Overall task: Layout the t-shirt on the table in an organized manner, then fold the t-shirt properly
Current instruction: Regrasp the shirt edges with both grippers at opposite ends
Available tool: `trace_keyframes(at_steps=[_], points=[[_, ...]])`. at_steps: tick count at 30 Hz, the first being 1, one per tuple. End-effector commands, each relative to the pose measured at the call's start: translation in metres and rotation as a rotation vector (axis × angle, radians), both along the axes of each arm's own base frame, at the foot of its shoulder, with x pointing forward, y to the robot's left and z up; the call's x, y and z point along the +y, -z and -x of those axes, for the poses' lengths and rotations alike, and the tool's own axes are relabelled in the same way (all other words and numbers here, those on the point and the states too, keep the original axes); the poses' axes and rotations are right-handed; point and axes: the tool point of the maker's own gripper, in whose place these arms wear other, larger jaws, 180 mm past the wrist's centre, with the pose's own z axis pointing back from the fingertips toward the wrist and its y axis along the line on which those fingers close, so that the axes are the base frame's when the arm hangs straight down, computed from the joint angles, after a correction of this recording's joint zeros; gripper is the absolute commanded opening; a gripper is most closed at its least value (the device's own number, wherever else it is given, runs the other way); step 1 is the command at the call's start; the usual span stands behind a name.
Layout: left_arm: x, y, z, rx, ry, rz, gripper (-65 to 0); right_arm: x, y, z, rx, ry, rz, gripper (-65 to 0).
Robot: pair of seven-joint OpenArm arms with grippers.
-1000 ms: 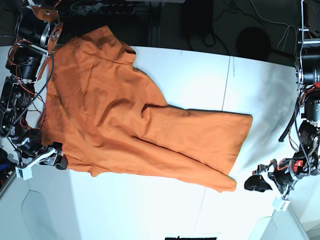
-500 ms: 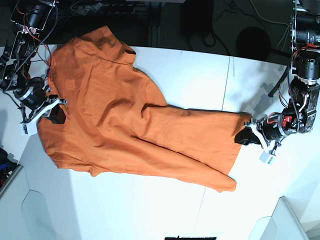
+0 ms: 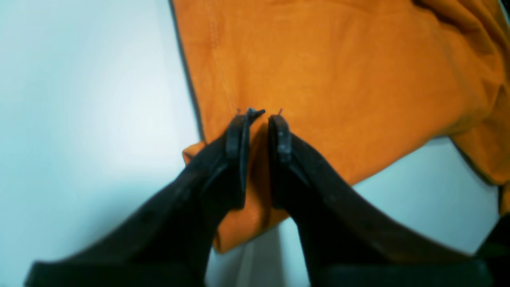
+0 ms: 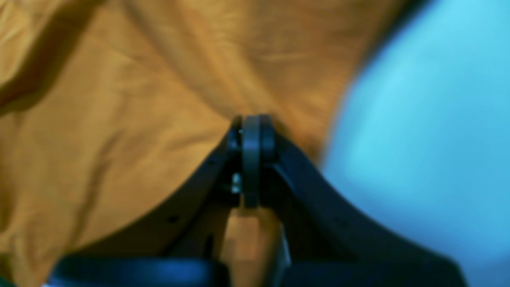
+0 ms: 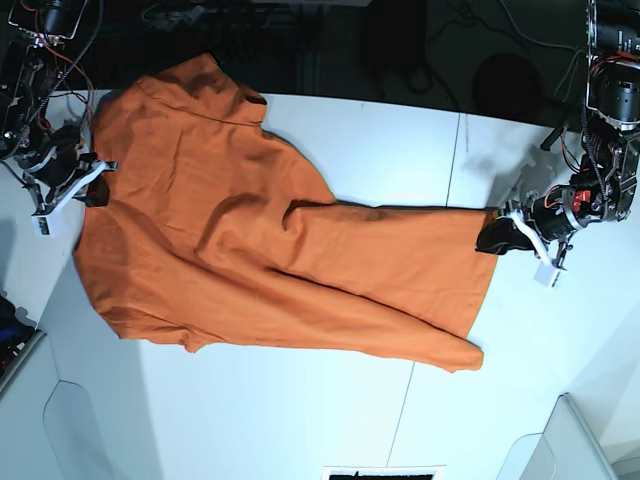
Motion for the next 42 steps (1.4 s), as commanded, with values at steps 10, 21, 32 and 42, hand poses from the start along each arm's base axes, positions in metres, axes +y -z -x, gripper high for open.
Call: trace_keyframes(at_steps=[10,21,32,42], points=[[0.011,-0.008,0.058,0.086,0.172,-0.159,-54.7,-0.035,-0.043,-0.022,-0.104,0.001,0.038,-65.0],[0.025,-0.104,0.028,-0.098,0.109,-0.106,-38.2,-0.025,-0.058,0.0,-0.074,-0.053,-0.053,-65.0],[0.047,-0.073,0.09,0.046,0.043,-0.083,-37.8,-0.03,-0.025,0.061,0.052,-0.013,-0.103,-45.3],[0.041,-0.043,0.09,-0.026,-0.014,-0.159,-37.6,-0.011,-0.014,0.07,0.06,-0.008,-0.168,-40.0]])
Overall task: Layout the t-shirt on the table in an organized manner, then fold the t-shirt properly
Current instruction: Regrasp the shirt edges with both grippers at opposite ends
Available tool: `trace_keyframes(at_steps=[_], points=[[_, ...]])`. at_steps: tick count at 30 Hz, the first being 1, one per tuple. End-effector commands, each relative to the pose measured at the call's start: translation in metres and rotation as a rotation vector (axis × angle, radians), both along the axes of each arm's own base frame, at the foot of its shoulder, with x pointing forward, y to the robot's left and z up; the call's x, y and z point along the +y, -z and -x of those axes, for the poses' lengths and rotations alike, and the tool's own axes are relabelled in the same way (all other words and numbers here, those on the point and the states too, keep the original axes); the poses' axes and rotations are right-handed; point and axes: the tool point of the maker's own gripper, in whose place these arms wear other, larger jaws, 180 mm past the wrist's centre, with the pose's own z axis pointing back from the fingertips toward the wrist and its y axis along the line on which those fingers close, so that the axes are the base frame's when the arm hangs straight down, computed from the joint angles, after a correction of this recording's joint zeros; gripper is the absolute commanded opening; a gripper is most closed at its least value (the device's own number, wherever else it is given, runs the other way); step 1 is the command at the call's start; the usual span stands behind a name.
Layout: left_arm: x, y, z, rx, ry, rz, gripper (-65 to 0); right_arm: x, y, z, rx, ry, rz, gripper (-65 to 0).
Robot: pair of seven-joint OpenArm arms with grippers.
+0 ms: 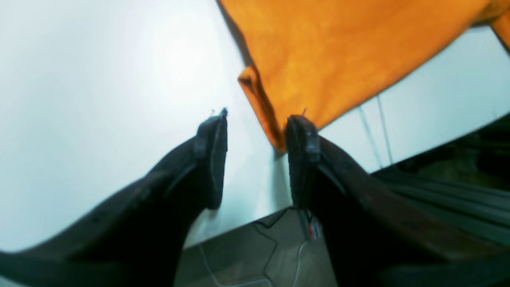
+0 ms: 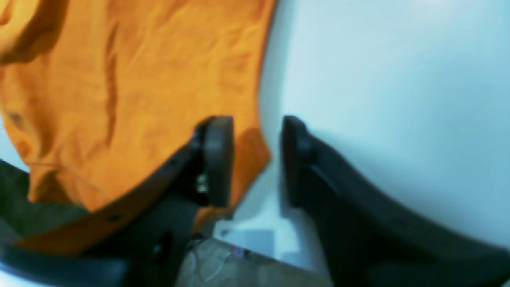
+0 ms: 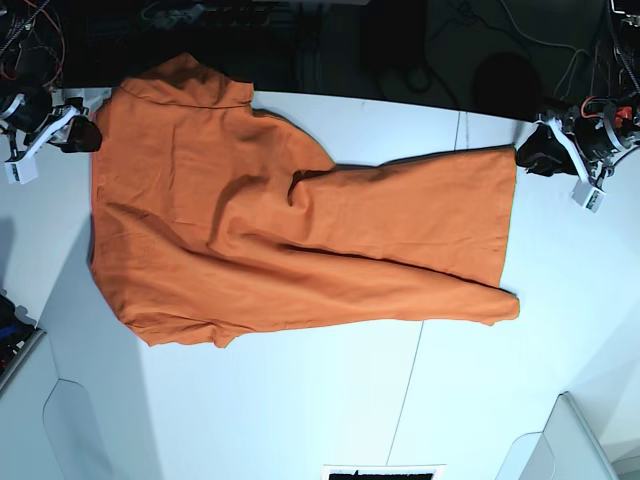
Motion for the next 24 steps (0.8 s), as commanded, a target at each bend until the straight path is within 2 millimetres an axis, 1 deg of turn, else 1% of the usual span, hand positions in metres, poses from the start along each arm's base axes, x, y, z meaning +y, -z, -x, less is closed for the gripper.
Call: trace_keyframes(at_steps=[1,3,4,8,10,12,14,15,16,17,19,20,22,24], points=[[-0.001,-0.007,-0.005,-0.022,0.011,0.004,-37.6,-0.002,-0.012,-0.009,-0.048,-0.01,0.004,-36.0],[-0.009,-0.002,-0.001,-0.004,0.017,0.023,-37.6,0.0,-0.01,-0.008,-0.042,-0.009,-0.003,-29.5],[-0.012,-0.001,-0.001,-0.003,0.02,0.034,-37.6,0.0,-0.009,-0.007,-0.039,-0.009,-0.003,-28.7],[-0.03,0.006,0.004,0.016,0.04,0.073,-37.7,0.001,-0.008,-0.005,-0.033,-0.012,-0.006,-28.8],[-0.039,0.012,0.008,0.03,0.067,0.072,-38.4,0.006,-0.006,-0.004,-0.022,-0.025,-0.014,-28.8],[-0.049,0.014,0.008,0.021,0.086,0.09,-42.4,0.015,-0.002,-0.002,-0.006,-0.055,-0.021,-28.9],[-0.056,0.014,0.006,0.001,0.096,0.105,-49.7,0.025,0.007,0.001,0.027,-0.09,-0.011,-29.1],[-0.057,0.015,0.005,-0.01,0.099,0.102,-54.2,0.03,0.011,0.004,0.046,-0.103,-0.005,-30.2],[-0.057,0.015,0.004,-0.018,0.104,0.091,-59.7,0.034,0.015,0.006,0.064,-0.113,0.0,-34.4],[-0.056,0.016,0.003,-0.023,0.108,0.076,-65.0,0.038,0.018,0.007,0.076,-0.128,0.006,-40.7],[-0.052,0.016,0.001,-0.024,0.114,0.054,-65.0,0.041,0.021,0.008,0.083,-0.145,0.012,-57.9],[-0.049,0.015,-0.001,-0.023,0.112,0.047,-65.0,0.041,0.019,0.005,0.075,-0.145,0.012,-65.0],[-0.042,0.007,-0.005,-0.024,0.109,0.038,-65.0,0.038,0.014,0.0,0.052,-0.144,0.016,-65.0],[-0.036,-0.008,-0.009,-0.022,0.109,0.05,-65.0,0.033,0.001,-0.008,0.003,-0.128,0.01,-65.0]])
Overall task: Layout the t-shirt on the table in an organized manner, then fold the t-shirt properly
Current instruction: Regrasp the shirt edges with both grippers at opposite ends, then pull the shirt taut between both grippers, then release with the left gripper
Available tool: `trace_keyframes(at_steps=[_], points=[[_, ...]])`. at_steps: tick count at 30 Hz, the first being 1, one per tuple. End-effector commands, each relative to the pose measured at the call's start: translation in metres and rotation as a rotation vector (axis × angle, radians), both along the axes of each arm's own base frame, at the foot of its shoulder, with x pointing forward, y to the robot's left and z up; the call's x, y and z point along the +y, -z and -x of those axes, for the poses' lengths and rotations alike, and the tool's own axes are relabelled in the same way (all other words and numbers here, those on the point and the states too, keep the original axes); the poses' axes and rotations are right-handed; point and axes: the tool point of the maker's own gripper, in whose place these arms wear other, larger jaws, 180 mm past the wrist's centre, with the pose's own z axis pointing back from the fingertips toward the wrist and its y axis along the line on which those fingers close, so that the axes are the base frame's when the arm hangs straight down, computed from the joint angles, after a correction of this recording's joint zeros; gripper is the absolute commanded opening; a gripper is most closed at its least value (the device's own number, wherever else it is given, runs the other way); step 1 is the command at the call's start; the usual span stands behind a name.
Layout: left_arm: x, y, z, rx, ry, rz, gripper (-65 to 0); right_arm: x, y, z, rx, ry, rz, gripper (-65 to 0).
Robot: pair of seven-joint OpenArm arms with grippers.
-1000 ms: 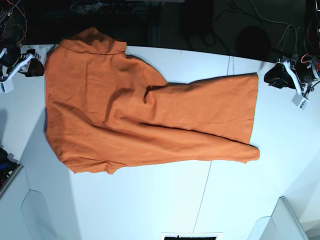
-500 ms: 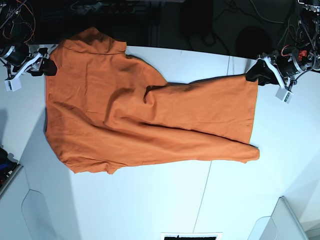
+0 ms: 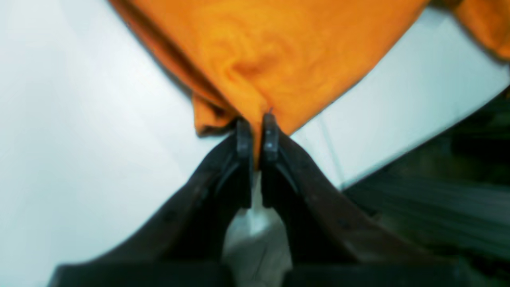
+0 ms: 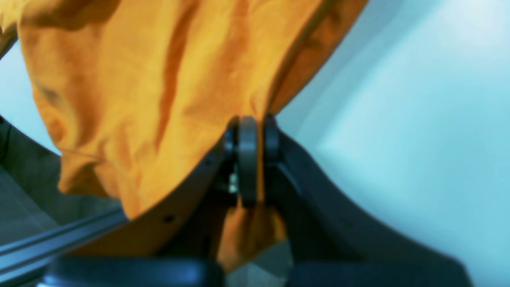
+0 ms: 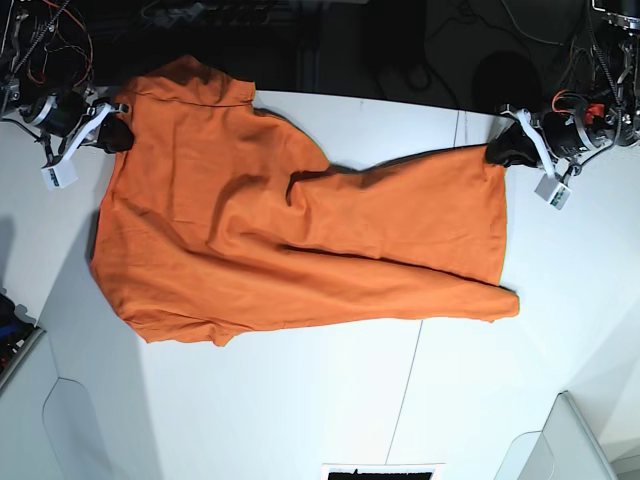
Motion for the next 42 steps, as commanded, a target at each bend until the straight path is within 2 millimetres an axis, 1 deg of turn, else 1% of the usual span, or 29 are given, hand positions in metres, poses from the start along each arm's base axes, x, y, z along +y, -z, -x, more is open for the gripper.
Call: trace_keyframes(at_steps=[1,4,7,9,10,12,14,15,17,19,21,24,27,28,30,33,36,38,39,41,42], points=[[0.007,-0.024,-0.012,-0.05,0.006,0.009,-65.0,-0.012,-0.017,-0.01,-0.056,0.003,0.022,-65.0],[0.01,-0.06,-0.022,-0.087,0.022,0.061,-65.0,-0.027,-0.042,-0.028,-0.162,0.054,0.042,-65.0],[0.019,-0.096,-0.039,-0.187,0.034,0.035,-65.0,-0.041,-0.061,-0.049,-0.233,0.09,0.063,-65.0],[0.023,-0.11,-0.05,-0.234,0.035,0.019,-65.0,-0.045,-0.069,-0.061,-0.263,0.093,0.078,-65.0],[0.024,-0.112,-0.053,-0.244,0.036,0.012,-65.0,-0.046,-0.073,-0.066,-0.278,0.096,0.077,-65.0],[0.023,-0.109,-0.056,-0.242,0.049,-0.012,-65.0,-0.048,-0.079,-0.077,-0.306,0.102,0.091,-65.0],[0.02,-0.101,-0.059,-0.226,0.069,-0.033,-65.0,-0.051,-0.086,-0.089,-0.326,0.106,0.104,-65.0],[0.019,-0.095,-0.061,-0.213,0.077,-0.044,-65.0,-0.053,-0.087,-0.094,-0.328,0.107,0.111,-65.0],[0.02,-0.082,-0.063,-0.182,0.086,-0.073,-65.0,-0.055,-0.082,-0.098,-0.307,0.109,0.113,-65.0],[0.026,-0.069,-0.063,-0.152,0.076,-0.089,-65.0,-0.056,-0.072,-0.095,-0.267,0.111,0.105,-65.0],[0.033,-0.062,-0.061,-0.129,0.048,-0.082,-65.0,-0.057,-0.063,-0.088,-0.223,0.109,0.104,-65.0],[0.039,-0.053,-0.053,-0.08,0.042,-0.091,-64.6,-0.055,-0.057,-0.079,-0.189,0.1,0.09,-65.0],[0.035,-0.048,-0.044,-0.048,0.045,-0.067,-56.6,-0.061,-0.052,-0.068,-0.163,0.098,0.105,-65.0],[0.035,-0.048,-0.044,-0.053,0.042,-0.064,-53.9,-0.065,-0.052,-0.065,-0.158,0.101,0.113,-65.0],[0.034,-0.05,-0.049,-0.086,0.032,-0.06,-48.9,-0.068,-0.052,-0.065,-0.171,0.108,0.123,-65.0],[0.033,-0.06,-0.067,-0.193,0.008,-0.059,-42.5,-0.07,-0.06,-0.075,-0.235,0.133,0.125,-65.0],[0.028,-0.065,-0.087,-0.29,-0.009,-0.081,-41.9,-0.078,-0.064,-0.089,-0.263,0.161,0.15,-65.0],[0.026,-0.065,-0.1,-0.31,-0.042,-0.094,-41.9,-0.081,-0.067,-0.1,-0.274,0.184,0.13,-65.0],[0.022,-0.063,-0.104,-0.313,-0.05,-0.088,-41.9,-0.082,-0.068,-0.107,-0.279,0.195,0.119,-64.2],[0.017,-0.055,-0.11,-0.299,-0.067,-0.077,-41.9,-0.083,-0.068,-0.117,-0.277,0.213,0.092,-46.3],[0.016,-0.048,-0.111,-0.279,-0.071,-0.083,-41.9,-0.081,-0.066,-0.12,-0.268,0.217,0.08,-39.0]])
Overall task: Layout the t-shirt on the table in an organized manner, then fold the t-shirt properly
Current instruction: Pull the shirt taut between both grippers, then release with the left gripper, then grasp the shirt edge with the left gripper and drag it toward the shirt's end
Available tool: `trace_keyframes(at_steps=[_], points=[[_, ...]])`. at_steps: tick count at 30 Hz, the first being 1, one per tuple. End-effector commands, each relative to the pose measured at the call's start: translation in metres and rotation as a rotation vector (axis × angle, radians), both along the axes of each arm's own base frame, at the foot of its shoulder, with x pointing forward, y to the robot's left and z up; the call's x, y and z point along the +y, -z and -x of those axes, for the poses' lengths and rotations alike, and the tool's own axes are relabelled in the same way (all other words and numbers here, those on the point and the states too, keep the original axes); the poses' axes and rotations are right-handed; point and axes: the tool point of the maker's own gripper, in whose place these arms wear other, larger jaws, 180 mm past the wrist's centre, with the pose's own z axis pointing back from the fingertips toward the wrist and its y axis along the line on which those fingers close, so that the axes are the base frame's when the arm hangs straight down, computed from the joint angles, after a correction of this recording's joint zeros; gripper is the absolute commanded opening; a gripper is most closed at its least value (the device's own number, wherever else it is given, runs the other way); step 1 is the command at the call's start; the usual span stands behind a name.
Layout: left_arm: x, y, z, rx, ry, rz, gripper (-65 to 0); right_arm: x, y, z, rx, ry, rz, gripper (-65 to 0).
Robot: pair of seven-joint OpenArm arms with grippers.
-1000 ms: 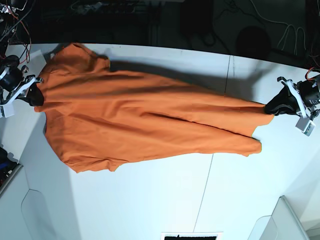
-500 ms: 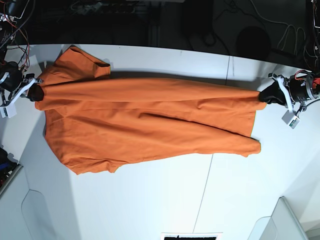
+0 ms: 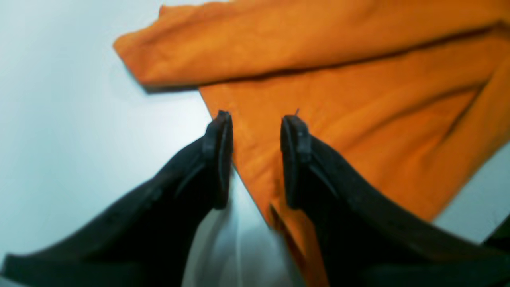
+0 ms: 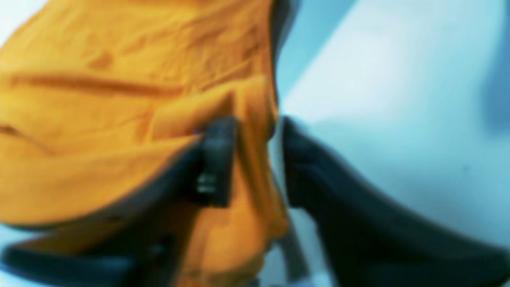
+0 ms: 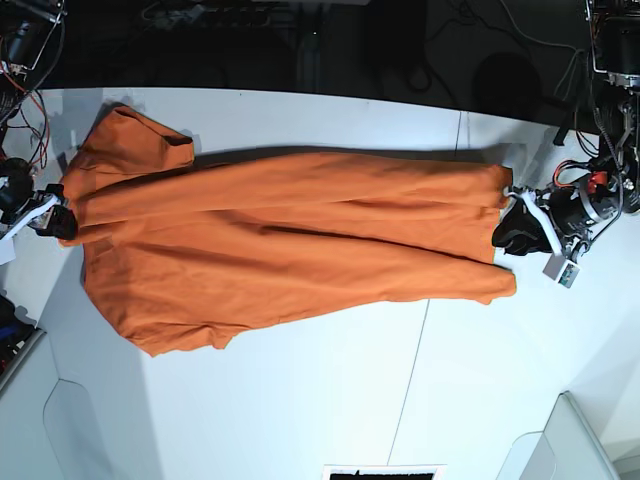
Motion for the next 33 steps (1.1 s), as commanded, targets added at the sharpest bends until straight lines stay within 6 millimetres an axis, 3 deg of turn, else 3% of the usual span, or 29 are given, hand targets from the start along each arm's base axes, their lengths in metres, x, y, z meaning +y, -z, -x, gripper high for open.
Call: trace_keyframes(at_steps=[1,4,8,13,19,24,28,33], points=[[0.005,-0.004,-0.007,-0.014,-0.001,-0.015,-41.9,-0.004,-0.017,-0.011,-0.05,-0.003,-0.003,-34.6],[0.006,0.004,-0.003,0.032,0.005,-0.027,-41.9,0.003,-0.017,-0.006,-0.022,-0.02,-0.047,-34.0],[0.004,-0.021,-0.002,0.0,0.031,0.041,-41.9,-0.004,-0.028,0.001,-0.042,-0.01,-0.046,-34.0],[0.011,-0.039,0.017,-0.019,0.031,0.081,-41.9,-0.01,-0.03,0.052,-0.009,-0.019,-0.003,-34.0],[-0.003,-0.064,-0.001,-0.125,0.032,0.165,-42.0,-0.003,-0.009,0.092,0.074,-0.04,0.0,-34.0],[-0.024,-0.052,-0.006,-0.119,0.067,0.15,-42.0,0.015,-0.003,0.096,0.048,-0.027,-0.083,-34.5],[-0.053,-0.042,-0.015,-0.124,0.146,0.108,-42.0,0.03,0.004,0.082,0.036,-0.016,-0.088,-45.5],[-0.08,-0.012,-0.013,-0.068,0.242,0.044,-42.0,0.047,0.022,0.089,0.066,0.01,-0.124,-42.7]])
